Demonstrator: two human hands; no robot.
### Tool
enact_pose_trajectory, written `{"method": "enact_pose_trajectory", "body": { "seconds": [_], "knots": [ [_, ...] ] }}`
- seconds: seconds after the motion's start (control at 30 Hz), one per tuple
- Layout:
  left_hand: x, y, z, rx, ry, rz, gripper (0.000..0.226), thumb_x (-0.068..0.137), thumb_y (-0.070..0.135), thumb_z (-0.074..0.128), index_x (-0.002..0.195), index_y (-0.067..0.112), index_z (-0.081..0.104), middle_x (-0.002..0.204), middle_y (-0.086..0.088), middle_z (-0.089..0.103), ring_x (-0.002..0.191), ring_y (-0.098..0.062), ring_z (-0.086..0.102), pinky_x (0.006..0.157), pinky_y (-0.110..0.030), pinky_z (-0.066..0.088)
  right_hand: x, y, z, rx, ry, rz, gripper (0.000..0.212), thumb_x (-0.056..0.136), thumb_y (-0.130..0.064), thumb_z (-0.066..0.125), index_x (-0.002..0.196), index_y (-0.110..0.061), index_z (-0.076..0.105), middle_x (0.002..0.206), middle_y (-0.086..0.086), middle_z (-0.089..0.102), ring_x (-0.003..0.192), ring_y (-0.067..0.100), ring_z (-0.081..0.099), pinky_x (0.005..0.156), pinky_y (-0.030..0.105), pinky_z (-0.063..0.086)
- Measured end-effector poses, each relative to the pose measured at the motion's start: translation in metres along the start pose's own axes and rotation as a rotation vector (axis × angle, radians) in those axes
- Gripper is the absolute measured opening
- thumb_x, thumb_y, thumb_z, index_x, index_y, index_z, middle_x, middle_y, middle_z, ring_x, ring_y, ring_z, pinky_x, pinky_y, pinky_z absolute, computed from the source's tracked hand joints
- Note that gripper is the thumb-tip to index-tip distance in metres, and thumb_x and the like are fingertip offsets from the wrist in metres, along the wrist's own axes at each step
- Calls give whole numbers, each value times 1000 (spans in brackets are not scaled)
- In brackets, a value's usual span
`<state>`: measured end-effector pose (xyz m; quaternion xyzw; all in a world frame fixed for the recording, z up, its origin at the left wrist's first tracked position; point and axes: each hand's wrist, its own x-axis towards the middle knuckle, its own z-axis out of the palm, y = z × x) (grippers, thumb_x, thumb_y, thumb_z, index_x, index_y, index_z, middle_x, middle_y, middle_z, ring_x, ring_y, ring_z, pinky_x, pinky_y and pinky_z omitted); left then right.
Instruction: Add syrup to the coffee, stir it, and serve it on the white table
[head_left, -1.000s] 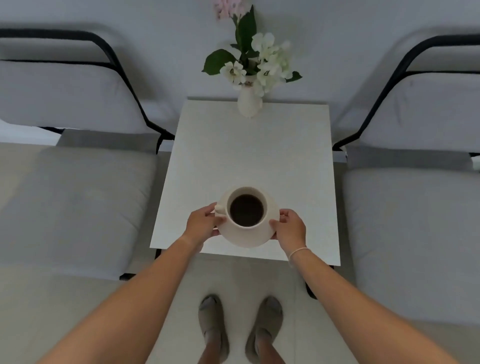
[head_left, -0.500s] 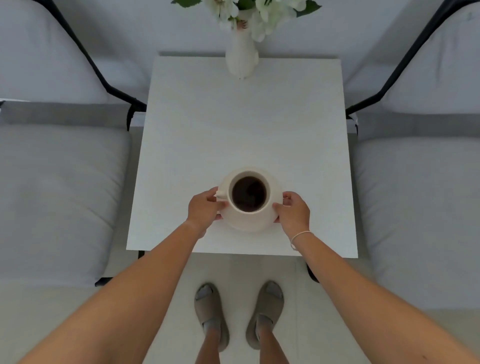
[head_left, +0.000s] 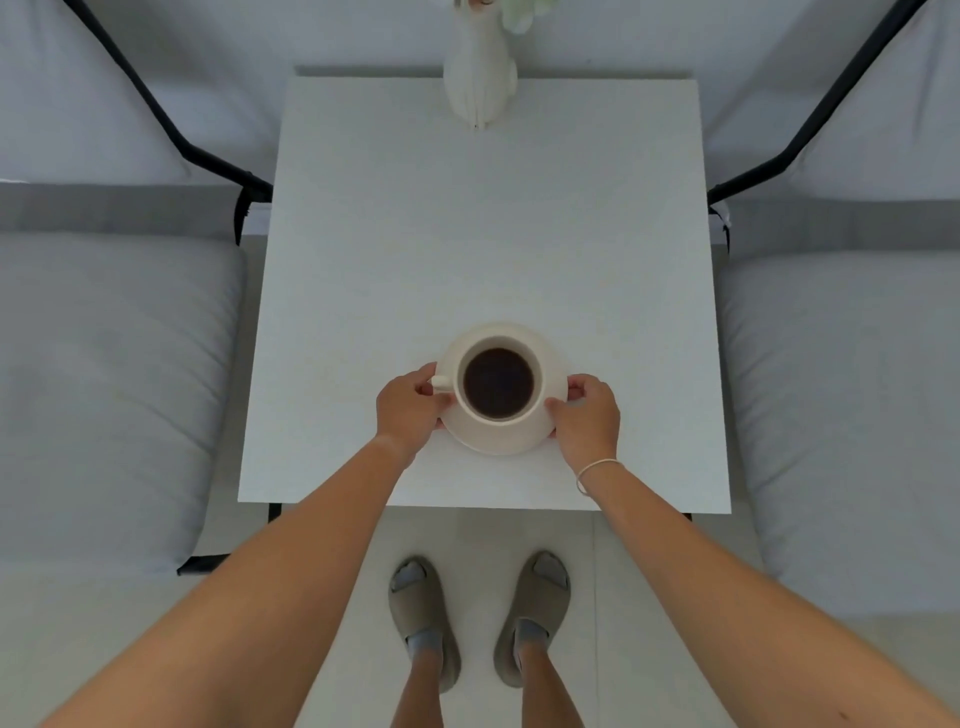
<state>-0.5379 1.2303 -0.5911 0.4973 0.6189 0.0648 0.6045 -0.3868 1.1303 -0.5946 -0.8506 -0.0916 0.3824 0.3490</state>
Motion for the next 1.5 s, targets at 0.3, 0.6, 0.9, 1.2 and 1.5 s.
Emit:
{"method": "enact_pose_trajectory", "body": {
  "seconds": [0.3, 0.6, 0.9, 1.2, 1.5],
  "knots": [
    [-1, -8, 2, 101, 52, 85, 28, 86, 12, 59, 99, 33, 70, 97, -10, 70, 97, -30, 64, 81, -45, 58, -2, 2, -1, -125, -8, -73, 16, 83, -6, 59, 99, -9, 56, 98, 4, 54, 82, 19, 49, 69, 23, 36],
    [-2, -11, 1, 173, 75, 134, 29, 86, 14, 60, 108, 29, 69, 93, -11, 71, 92, -29, 65, 77, -40, 59, -3, -1, -1, -249, 5, -85, 15, 85, -13, 59, 99, -12, 55, 97, 1, 54, 80, 19, 51, 60, 23, 33],
    [-2, -17, -1, 336, 62, 235, 23, 89, 26, 58, 111, 24, 64, 86, -15, 64, 74, -25, 59, 72, -36, 53, -6, 9, -6, -255, -10, -141, 25, 86, -20, 59, 111, -13, 57, 99, 2, 54, 87, 19, 53, 72, 26, 38],
    [-20, -33, -20, 675, 148, 232, 52, 96, 35, 45, 145, 21, 37, 136, -8, 42, 124, -24, 44, 101, -33, 40, -13, 32, -21, -475, 19, -319, 39, 95, -29, 47, 131, -15, 51, 133, 7, 49, 119, 25, 45, 97, 33, 40],
    [-28, -59, -33, 1128, 113, 307, 72, 92, 55, 40, 152, 24, 15, 161, -9, 4, 147, -29, 8, 119, -40, 15, -14, 56, -30, -824, -34, -386, 62, 94, -46, 41, 149, -25, 22, 161, 6, 8, 148, 29, 7, 120, 42, 7]
  ]
}}
